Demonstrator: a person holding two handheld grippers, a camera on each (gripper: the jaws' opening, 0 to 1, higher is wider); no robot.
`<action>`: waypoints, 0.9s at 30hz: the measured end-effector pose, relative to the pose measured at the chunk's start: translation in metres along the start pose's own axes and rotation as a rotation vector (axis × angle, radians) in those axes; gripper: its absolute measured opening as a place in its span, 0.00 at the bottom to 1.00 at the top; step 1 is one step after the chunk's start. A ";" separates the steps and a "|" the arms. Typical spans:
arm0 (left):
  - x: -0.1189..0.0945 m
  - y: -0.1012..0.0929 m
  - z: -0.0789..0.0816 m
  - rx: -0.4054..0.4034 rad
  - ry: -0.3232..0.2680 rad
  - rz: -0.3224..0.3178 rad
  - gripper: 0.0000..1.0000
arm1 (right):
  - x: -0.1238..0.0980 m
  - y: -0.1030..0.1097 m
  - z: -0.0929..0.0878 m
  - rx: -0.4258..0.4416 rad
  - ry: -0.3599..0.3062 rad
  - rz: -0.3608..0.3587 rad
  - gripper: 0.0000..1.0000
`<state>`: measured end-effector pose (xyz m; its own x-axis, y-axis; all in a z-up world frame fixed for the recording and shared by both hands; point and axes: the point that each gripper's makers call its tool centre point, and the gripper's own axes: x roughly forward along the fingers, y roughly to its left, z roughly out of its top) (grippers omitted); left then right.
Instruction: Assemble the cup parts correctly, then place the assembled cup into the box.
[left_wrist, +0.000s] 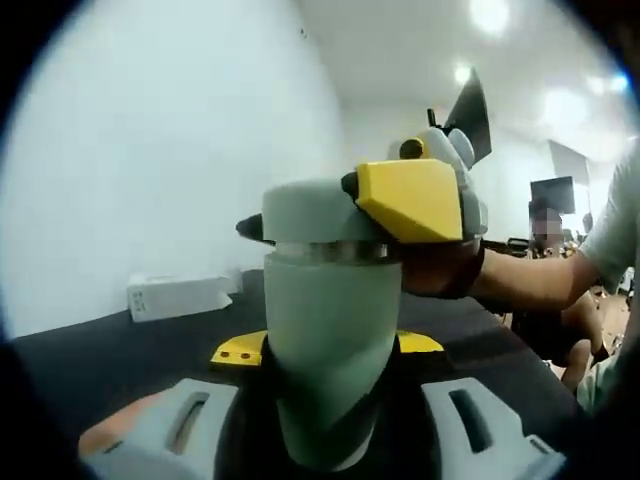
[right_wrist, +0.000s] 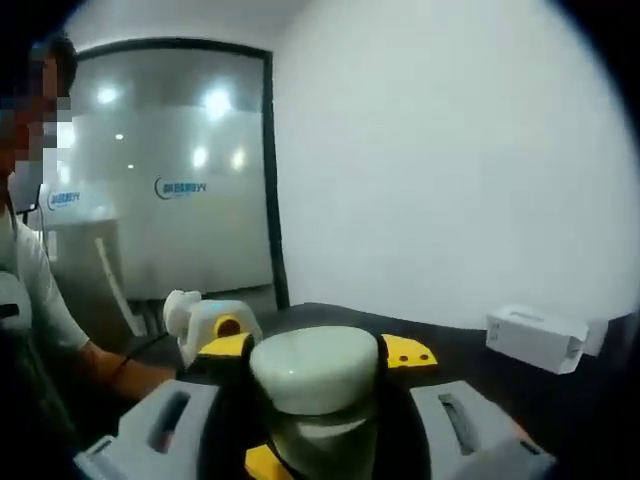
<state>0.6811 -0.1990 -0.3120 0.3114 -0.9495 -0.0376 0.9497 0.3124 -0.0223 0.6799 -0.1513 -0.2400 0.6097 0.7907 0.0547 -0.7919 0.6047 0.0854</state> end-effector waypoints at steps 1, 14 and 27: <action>0.000 0.000 0.000 -0.001 0.000 0.000 0.41 | 0.000 -0.001 0.000 -0.007 -0.008 -0.001 0.46; 0.001 0.000 0.000 -0.008 -0.004 -0.001 0.41 | -0.001 -0.006 0.005 -0.021 -0.119 -0.028 0.46; 0.000 0.000 0.000 0.011 -0.005 -0.004 0.41 | -0.006 -0.003 0.004 -0.036 -0.088 0.035 0.46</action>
<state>0.6816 -0.1992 -0.3122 0.3077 -0.9509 -0.0330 0.9512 0.3082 -0.0111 0.6792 -0.1580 -0.2365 0.5809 0.8011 0.1446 -0.8127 0.5809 0.0463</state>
